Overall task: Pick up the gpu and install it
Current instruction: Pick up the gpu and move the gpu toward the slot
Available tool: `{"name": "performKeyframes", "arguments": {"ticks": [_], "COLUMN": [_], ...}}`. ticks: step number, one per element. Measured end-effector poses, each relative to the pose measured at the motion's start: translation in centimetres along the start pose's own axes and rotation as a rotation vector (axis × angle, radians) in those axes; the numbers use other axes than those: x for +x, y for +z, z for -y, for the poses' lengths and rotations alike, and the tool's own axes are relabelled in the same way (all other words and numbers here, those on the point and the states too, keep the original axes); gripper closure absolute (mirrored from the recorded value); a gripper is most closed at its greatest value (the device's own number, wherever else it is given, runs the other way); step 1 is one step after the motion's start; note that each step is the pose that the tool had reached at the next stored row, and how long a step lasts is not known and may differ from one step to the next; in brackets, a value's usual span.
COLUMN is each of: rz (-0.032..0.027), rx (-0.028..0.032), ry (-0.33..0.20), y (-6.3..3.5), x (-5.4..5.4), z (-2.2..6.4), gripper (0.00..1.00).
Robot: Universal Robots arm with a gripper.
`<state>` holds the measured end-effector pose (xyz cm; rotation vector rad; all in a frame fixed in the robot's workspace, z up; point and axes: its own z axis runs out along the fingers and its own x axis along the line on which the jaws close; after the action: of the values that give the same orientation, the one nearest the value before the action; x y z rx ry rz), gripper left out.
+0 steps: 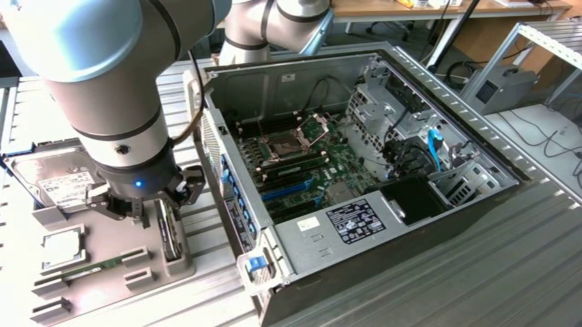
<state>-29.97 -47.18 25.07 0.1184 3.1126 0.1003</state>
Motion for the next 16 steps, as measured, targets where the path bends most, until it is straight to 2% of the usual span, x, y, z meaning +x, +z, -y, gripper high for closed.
{"name": "performKeyframes", "arguments": {"ticks": [7, 16], "rz": [0.0002, 0.0000], "rx": [0.0003, 0.0007], "ry": [0.000, 0.000], "y": [0.15, 0.61], "x": [0.00, 0.06], "z": [-0.02, -0.54], "gripper": [0.52, 0.52]}}
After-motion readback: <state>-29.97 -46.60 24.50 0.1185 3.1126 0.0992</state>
